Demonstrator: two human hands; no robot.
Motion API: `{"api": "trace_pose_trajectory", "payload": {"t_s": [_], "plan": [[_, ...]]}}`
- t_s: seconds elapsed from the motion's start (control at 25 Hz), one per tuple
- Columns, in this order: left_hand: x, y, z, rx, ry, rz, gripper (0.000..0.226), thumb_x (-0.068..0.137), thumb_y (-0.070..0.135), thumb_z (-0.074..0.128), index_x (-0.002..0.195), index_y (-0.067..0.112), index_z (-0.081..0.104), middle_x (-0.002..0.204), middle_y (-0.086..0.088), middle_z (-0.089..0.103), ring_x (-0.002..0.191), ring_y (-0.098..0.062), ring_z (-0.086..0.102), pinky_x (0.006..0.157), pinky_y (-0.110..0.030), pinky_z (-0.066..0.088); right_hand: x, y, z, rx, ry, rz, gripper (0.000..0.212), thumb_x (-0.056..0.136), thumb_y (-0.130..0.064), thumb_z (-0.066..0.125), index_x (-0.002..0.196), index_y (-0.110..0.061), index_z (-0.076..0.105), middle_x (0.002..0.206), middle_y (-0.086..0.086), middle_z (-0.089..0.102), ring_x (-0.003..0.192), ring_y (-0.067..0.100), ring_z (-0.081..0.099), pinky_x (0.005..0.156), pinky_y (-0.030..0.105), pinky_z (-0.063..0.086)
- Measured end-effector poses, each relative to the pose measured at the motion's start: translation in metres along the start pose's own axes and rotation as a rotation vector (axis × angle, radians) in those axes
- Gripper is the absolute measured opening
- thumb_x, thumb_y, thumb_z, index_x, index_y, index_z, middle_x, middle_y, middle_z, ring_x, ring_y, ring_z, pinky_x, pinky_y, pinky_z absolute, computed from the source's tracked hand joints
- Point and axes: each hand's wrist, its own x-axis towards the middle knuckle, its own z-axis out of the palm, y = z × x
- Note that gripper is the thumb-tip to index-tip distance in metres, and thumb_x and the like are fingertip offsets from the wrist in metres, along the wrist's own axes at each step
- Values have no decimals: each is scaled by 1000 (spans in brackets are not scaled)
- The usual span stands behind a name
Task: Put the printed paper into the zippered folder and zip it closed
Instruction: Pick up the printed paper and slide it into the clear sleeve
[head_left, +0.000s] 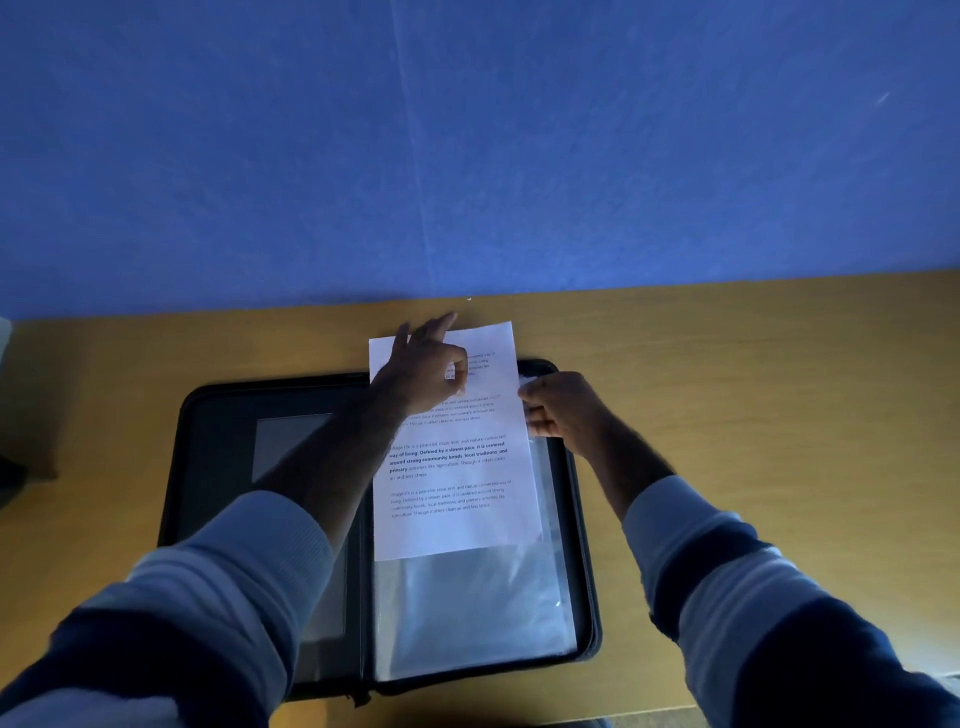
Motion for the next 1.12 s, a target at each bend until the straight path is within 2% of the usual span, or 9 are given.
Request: {"api": "trace_pose_trajectory", "payload": {"t_s": [0.08, 0.16, 0.24, 0.36, 0.48, 0.64, 0.76, 1.0, 1.12], "plan": [[4, -3, 2, -1, -46, 4, 19, 81, 24, 78, 75, 28, 61, 169, -6, 12, 156, -23, 10, 123, -51, 1, -4, 3, 6, 58, 61, -14, 13, 94, -7, 58, 90, -3, 69, 85, 13, 77, 71, 26, 73, 70, 37, 59], [9, -6, 2, -7, -86, 10, 19, 81, 25, 79, 75, 28, 61, 169, -6, 13, 156, -23, 10, 123, -49, 3, -8, 2, 9, 113, 69, -47, 15, 93, -5, 56, 80, -7, 64, 74, 14, 64, 55, 19, 56, 59, 31, 47], [12, -8, -1, -29, -117, 1, 17, 79, 27, 80, 76, 27, 63, 166, -5, 22, 154, -23, 17, 122, -45, 9, -9, 1, 12, 162, 83, -71, 15, 89, -3, 55, 78, -11, 62, 75, 15, 55, 56, 17, 44, 57, 30, 37], [15, -7, -2, -23, -132, -5, 16, 78, 31, 80, 82, 27, 65, 157, -2, 39, 144, -20, 36, 115, -38, 21, -8, 2, 18, 223, 146, -61, 19, 85, -3, 56, 70, -13, 61, 67, 10, 59, 54, 18, 49, 57, 31, 40], [10, -6, 0, -140, -80, -51, 38, 77, 37, 80, 107, 25, 60, 136, 4, 55, 122, -26, 50, 101, -35, 37, -7, 3, 25, 256, 208, -41, 25, 83, -3, 58, 61, -15, 60, 55, 1, 57, 43, 15, 47, 51, 25, 41], [2, 0, 2, -264, -3, -89, 50, 82, 38, 73, 126, 22, 55, 129, 3, 65, 117, -20, 58, 101, -38, 46, -5, 2, 31, 244, 288, -54, 10, 83, -2, 60, 77, -5, 67, 70, 11, 63, 62, 22, 55, 55, 33, 41], [-10, 4, 6, -319, -18, -112, 50, 85, 42, 69, 130, 23, 55, 123, 4, 68, 113, -18, 62, 97, -35, 50, -7, 3, 35, 321, 305, -65, 13, 81, 2, 56, 74, -7, 61, 74, 13, 58, 69, 23, 50, 58, 34, 37], [-25, 9, 11, -270, 23, -71, 47, 87, 46, 65, 127, 23, 58, 114, 9, 74, 96, -14, 67, 83, -26, 45, -9, 1, 39, 404, 340, -69, 22, 82, 5, 56, 67, -11, 56, 73, 11, 50, 75, 24, 43, 60, 35, 32], [-30, 11, 14, -309, 14, -56, 41, 88, 43, 66, 122, 22, 64, 114, 5, 73, 104, -13, 67, 93, -32, 53, -11, 1, 40, 403, 358, -87, 22, 81, 6, 56, 66, -11, 56, 74, 10, 48, 75, 24, 41, 66, 38, 33]]}}
